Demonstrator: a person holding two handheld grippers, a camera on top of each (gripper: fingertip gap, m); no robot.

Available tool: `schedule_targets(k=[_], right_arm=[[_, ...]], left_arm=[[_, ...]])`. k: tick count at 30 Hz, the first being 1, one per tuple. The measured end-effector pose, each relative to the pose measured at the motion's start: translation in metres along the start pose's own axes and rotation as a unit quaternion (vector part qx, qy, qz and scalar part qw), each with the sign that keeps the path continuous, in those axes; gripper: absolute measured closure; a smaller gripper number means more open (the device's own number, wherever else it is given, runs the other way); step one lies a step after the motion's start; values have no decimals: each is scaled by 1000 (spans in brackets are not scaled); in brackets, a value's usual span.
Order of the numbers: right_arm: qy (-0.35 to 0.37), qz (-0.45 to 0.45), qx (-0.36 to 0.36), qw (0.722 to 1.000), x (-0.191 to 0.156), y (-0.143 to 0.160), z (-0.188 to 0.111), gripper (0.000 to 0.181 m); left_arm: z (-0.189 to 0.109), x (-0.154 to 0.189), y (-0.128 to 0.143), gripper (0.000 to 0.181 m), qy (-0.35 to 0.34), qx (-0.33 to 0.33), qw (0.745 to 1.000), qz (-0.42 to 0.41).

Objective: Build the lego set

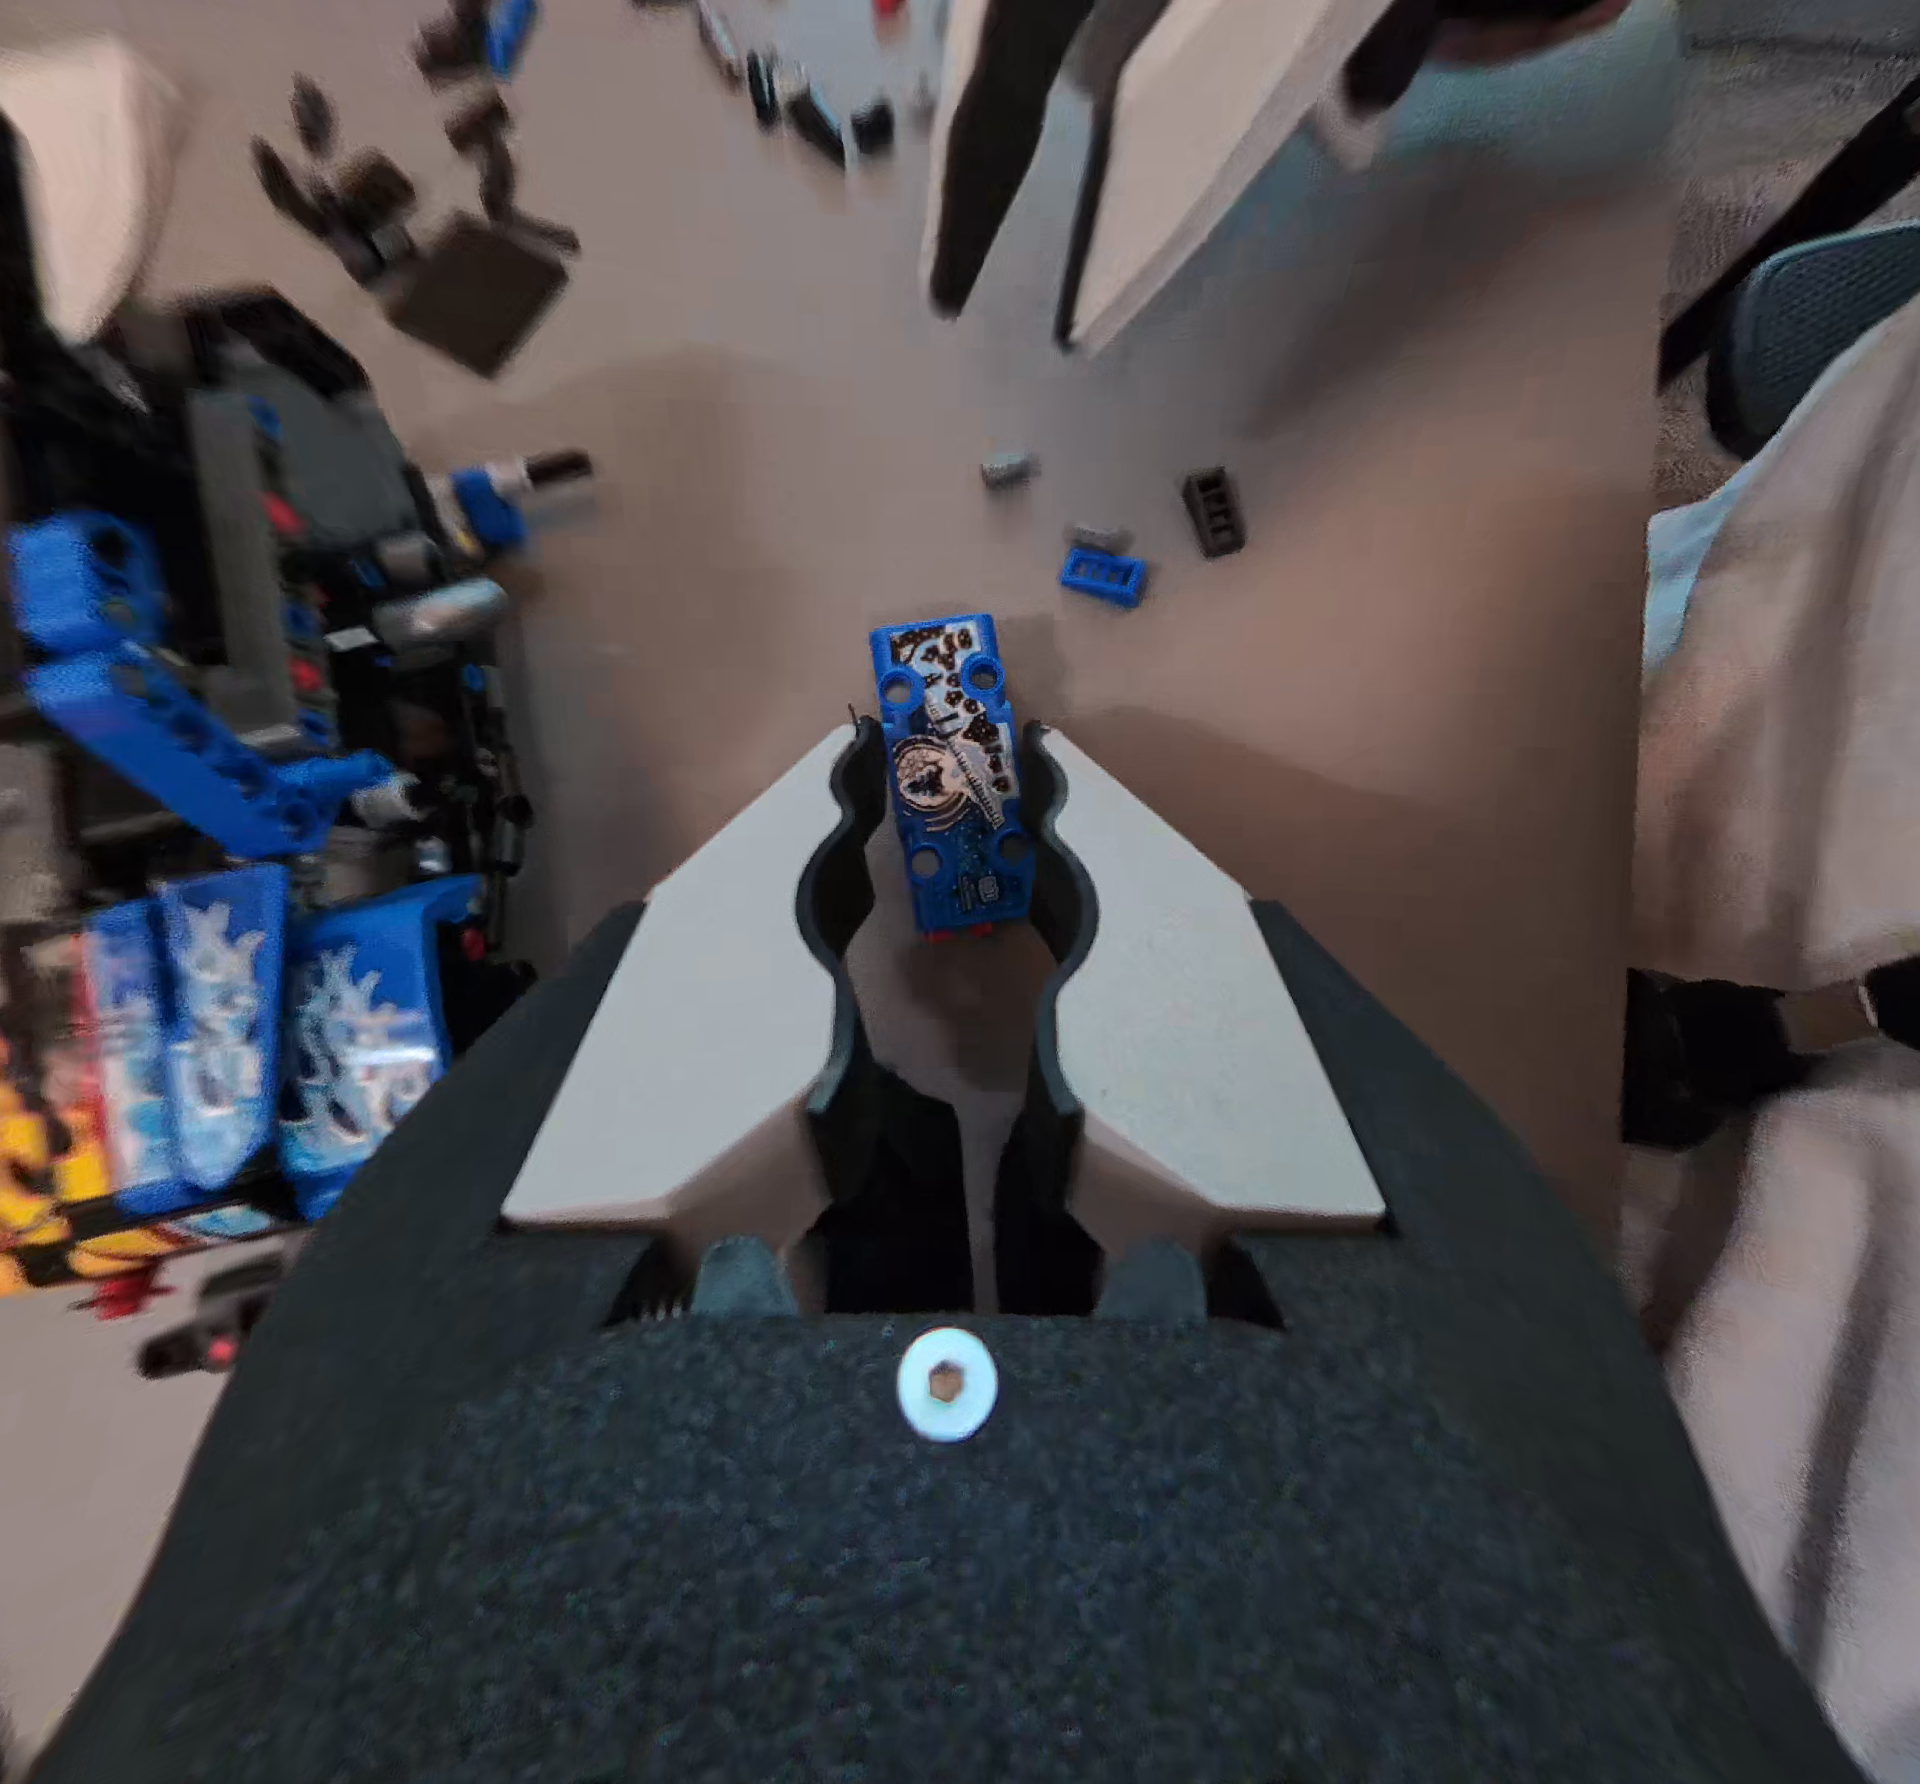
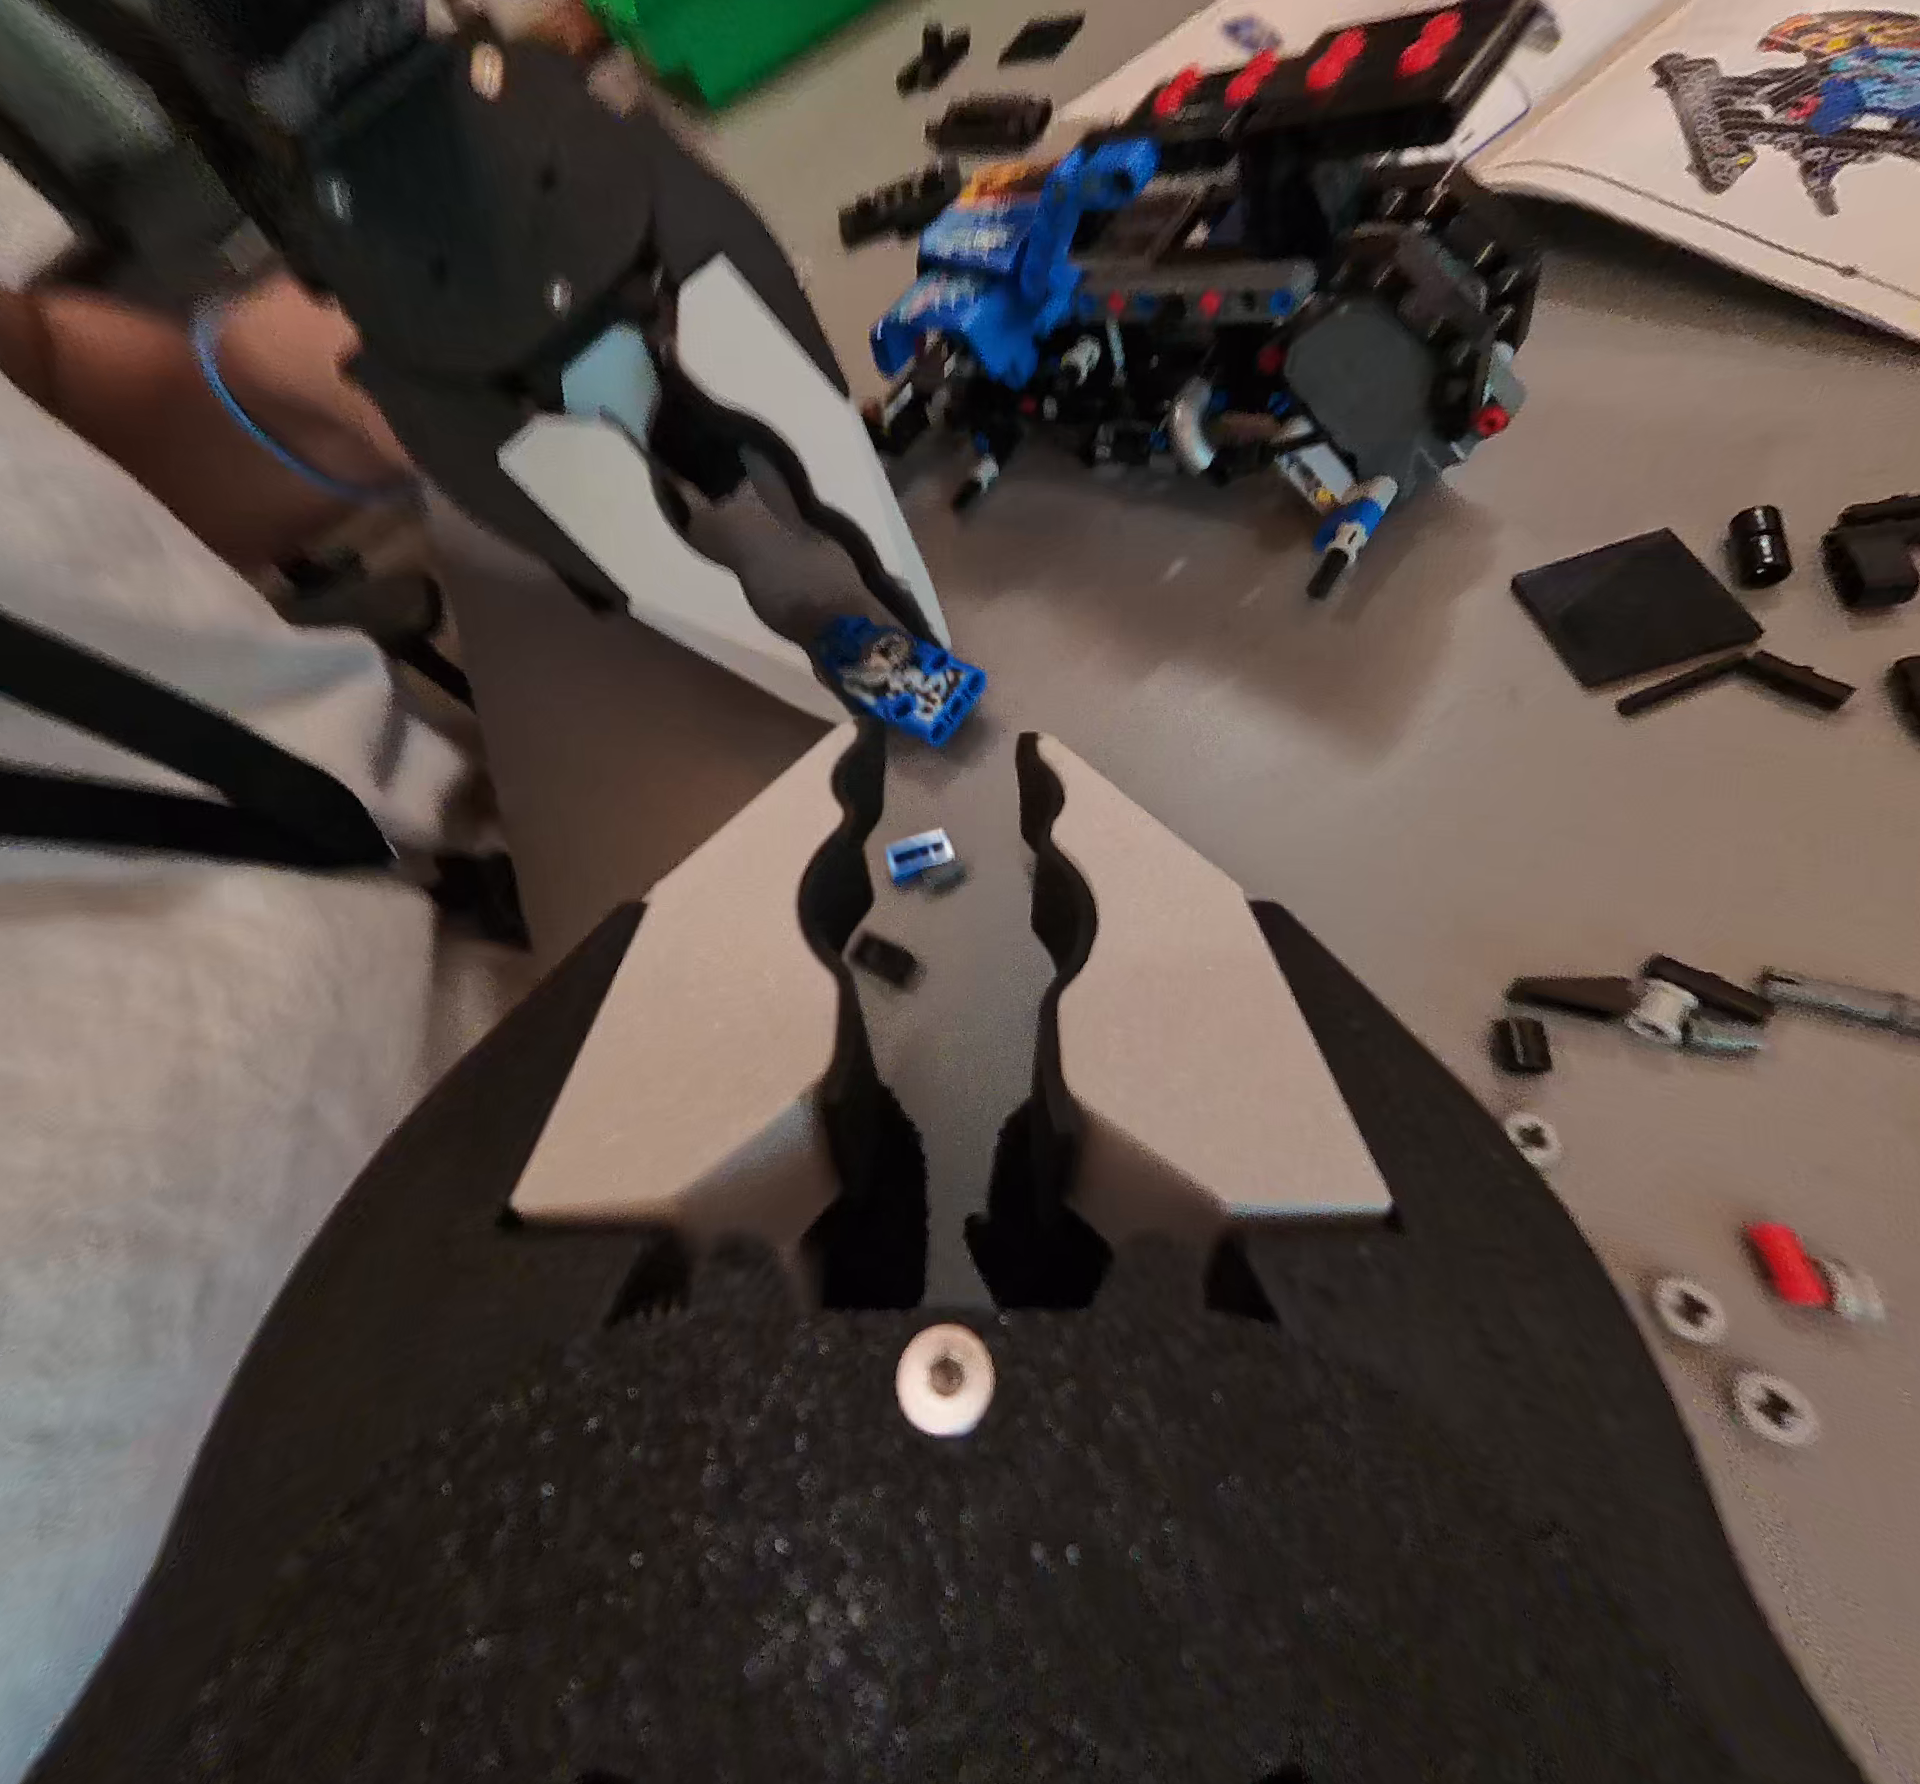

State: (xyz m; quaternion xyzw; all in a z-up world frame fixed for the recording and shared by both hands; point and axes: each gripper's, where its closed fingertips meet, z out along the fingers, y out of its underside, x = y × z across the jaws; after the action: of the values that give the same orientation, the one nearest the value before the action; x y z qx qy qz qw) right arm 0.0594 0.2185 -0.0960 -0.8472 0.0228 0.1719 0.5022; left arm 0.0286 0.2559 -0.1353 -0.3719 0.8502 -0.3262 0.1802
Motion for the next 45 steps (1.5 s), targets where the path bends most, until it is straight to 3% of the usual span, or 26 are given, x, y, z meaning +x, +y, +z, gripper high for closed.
schedule_targets(k=[1,3,5,8,14,17,18,25,27,34,36,39,41,43,45], right_arm=[[-20,32,19,999,-3,-7,2,154],[-63,83,34,994,-11,-14,9,152],[-90,109,53,989,-18,-23,14,152],[-127,121,88,981,-33,-40,17,164],[-113,128,88,981,-33,-40,22,174],[-97,153,94,979,-31,-41,26,174],[-90,156,93,979,-30,-41,28,174],[-51,120,69,989,-38,-37,42,174],[-42,111,60,991,-38,-36,44,174],[-30,84,73,993,-41,-44,41,172],[-26,64,71,995,-34,-43,29,158],[-25,48,107,993,-14,-48,-12,160],[15,2,56,998,1,-26,-26,160],[25,-59,-13,998,1,5,-26,159],[15,-78,-33,996,-2,21,-20,161]], left_arm=[[-6,-2,-10,157,-14,36,999,22],[-25,-5,-35,157,-53,119,989,74],[-39,-9,-49,157,-94,161,976,113],[-45,-8,-53,157,-112,178,967,142],[-45,-8,-50,156,-122,189,963,149],[-40,-19,-46,114,-161,165,961,152],[-36,-22,-42,109,-173,148,961,160],[-26,-8,-37,134,-133,132,969,159],[-30,-15,-37,155,-155,129,966,164],[-37,-16,-46,156,-168,161,959,164],[-39,-14,-46,156,-150,172,962,149],[-41,-12,-41,156,-108,189,969,116],[-41,-12,-36,156,-82,193,973,93],[-43,-13,-34,156,-67,208,973,75],[-41,-15,-32,156,-54,211,974,55]])
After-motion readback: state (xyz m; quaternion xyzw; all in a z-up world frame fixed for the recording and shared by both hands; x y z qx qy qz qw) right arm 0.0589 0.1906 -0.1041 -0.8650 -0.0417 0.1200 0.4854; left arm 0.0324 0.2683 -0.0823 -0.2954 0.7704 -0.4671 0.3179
